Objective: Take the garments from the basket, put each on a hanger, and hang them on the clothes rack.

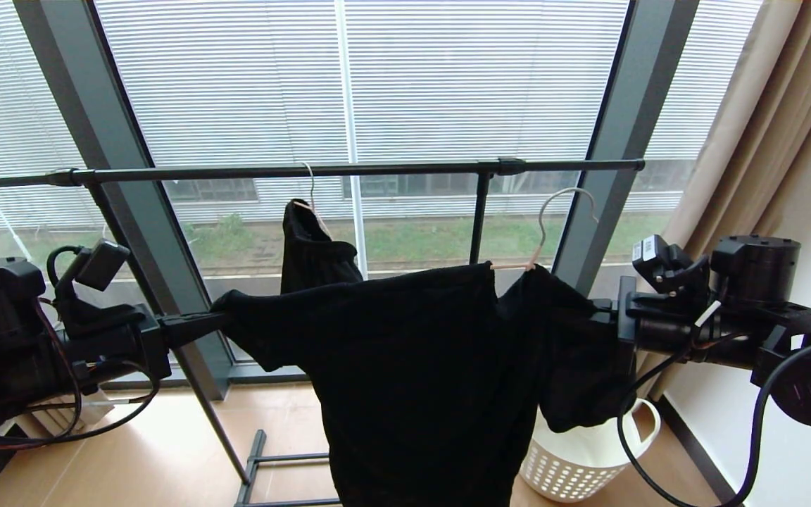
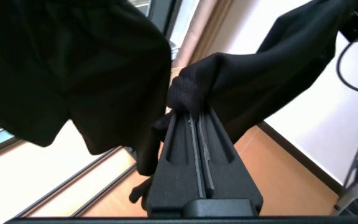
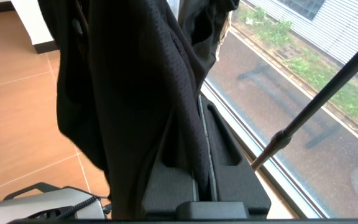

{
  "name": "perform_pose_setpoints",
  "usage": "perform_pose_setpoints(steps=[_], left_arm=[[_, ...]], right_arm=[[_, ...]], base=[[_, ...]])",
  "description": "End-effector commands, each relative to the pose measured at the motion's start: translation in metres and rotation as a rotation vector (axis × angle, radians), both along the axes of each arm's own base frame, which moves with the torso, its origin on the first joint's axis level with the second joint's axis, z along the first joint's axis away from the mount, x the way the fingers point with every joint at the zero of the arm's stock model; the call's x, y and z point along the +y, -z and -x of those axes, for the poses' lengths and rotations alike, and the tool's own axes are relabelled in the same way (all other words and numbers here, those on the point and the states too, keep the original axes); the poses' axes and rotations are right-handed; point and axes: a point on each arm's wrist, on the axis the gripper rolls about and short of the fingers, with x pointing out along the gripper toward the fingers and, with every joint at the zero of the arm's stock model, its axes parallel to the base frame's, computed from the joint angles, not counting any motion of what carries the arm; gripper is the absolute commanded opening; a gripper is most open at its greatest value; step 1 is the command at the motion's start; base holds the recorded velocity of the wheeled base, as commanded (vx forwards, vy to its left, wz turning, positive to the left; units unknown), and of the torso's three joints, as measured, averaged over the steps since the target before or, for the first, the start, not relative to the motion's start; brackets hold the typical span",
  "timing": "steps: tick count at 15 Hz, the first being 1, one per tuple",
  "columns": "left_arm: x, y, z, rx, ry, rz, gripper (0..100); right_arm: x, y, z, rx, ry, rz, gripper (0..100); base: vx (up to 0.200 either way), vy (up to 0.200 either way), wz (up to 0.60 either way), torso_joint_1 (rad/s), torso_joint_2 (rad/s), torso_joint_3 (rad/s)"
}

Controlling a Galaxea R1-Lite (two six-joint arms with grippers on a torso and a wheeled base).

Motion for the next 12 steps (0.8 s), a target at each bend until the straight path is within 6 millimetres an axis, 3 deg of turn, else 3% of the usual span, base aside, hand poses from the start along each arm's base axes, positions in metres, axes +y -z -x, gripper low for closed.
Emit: perform_pose_setpoints(steps=[1,11,12], left_arm=[[0.0057,0.0024,-0.0035,0.008,-0.020,0.001,0],[0.0062,0.0040,-0.0043,0.012,-0.021,-0.001,0],[0.0062,0.0036,-0.0041,0.006,-0.020,-0.005,100]], right_arm=[[-0.0031,0.0002,-0.0014,-0.001,0.010,0.000,0],[-0.0045,0.0002,-0.0016,-0.001,0.015,0.000,0],[-0.0045,0.0002,-0.0016,-0.001,0.015,0.000,0]], base=[[0.000,0.000,0.00,0.000,0.00,0.000],[0.000,0.000,0.00,0.000,0.00,0.000],[0.000,0.000,0.00,0.000,0.00,0.000]])
